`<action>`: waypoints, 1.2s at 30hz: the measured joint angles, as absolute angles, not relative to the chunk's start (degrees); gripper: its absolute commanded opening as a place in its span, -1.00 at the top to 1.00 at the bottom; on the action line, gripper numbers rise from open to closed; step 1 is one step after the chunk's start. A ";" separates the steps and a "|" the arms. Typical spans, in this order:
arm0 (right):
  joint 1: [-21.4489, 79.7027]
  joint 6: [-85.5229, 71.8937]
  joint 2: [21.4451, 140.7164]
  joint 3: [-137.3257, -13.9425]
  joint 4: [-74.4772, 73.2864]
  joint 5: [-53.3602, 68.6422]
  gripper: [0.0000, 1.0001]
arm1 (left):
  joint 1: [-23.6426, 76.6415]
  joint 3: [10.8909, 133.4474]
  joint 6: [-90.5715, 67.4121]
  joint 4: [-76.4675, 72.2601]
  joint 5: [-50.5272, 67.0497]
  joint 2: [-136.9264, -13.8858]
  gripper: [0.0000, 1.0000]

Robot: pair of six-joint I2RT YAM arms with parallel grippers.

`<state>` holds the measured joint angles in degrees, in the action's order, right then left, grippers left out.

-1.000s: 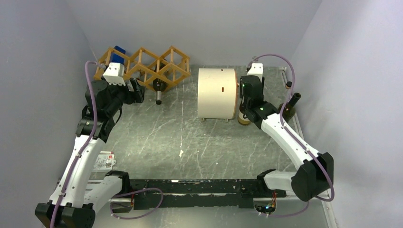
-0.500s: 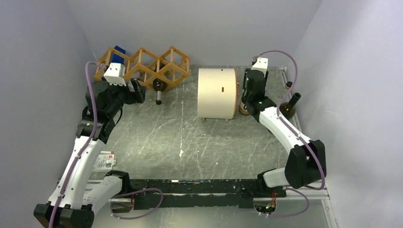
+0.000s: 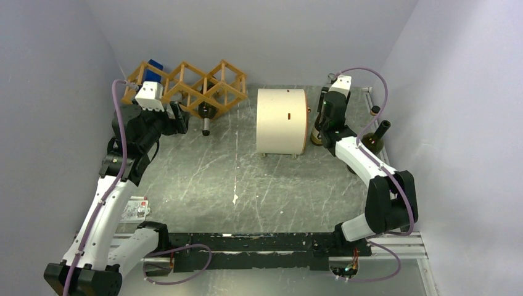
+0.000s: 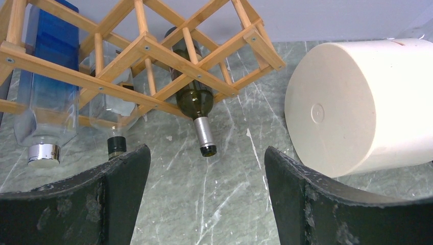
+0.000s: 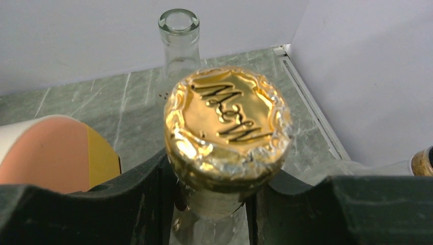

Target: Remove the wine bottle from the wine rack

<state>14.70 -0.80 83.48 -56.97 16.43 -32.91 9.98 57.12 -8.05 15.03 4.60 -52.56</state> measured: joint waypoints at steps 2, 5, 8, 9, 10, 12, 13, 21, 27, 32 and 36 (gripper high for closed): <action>14.41 -0.73 83.81 -56.95 17.08 -32.67 1.00 | 9.98 57.12 -8.01 15.03 4.51 -52.62 -0.71; 14.02 -0.21 84.71 -56.95 18.74 -32.32 1.00 | 9.98 57.12 -7.86 15.00 4.45 -52.64 -0.71; 13.67 0.16 85.41 -56.95 20.36 -32.05 1.00 | 9.98 57.12 -7.84 15.00 4.40 -52.69 -0.72; 13.56 0.23 85.60 -56.95 20.69 -31.92 1.00 | 9.98 57.12 -7.84 15.00 4.34 -52.69 -0.72; 13.45 0.27 85.78 -56.95 21.02 -31.81 1.00 | 9.98 57.12 -7.84 15.00 4.27 -52.69 -0.72; 13.37 0.23 85.89 -56.95 21.43 -31.53 1.00 | 9.98 57.12 -7.84 15.00 4.21 -52.69 -0.72; 13.32 0.21 85.89 -56.86 21.56 -31.29 0.95 | 9.98 57.12 -7.84 15.00 4.21 -52.69 -0.72; 13.17 -0.19 84.53 -54.39 24.05 -29.95 0.01 | 9.98 56.73 -7.86 14.74 4.21 -52.73 -0.73; 13.19 -1.48 81.65 -54.30 23.90 -28.82 -0.46 | 9.98 56.29 -7.86 14.70 4.21 -52.73 -0.73; 13.17 -2.57 75.99 -54.87 23.75 -28.45 -0.60 | 9.98 56.27 -7.88 14.48 4.21 -52.90 -0.72; 13.17 -3.86 73.10 -55.72 20.45 -27.59 -0.61 | 9.98 56.01 -7.88 14.35 4.21 -53.21 -0.73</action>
<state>13.17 -3.86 73.10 -55.72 20.45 -27.59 9.98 56.01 -7.88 14.35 4.21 -53.21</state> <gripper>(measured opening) 0.803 0.863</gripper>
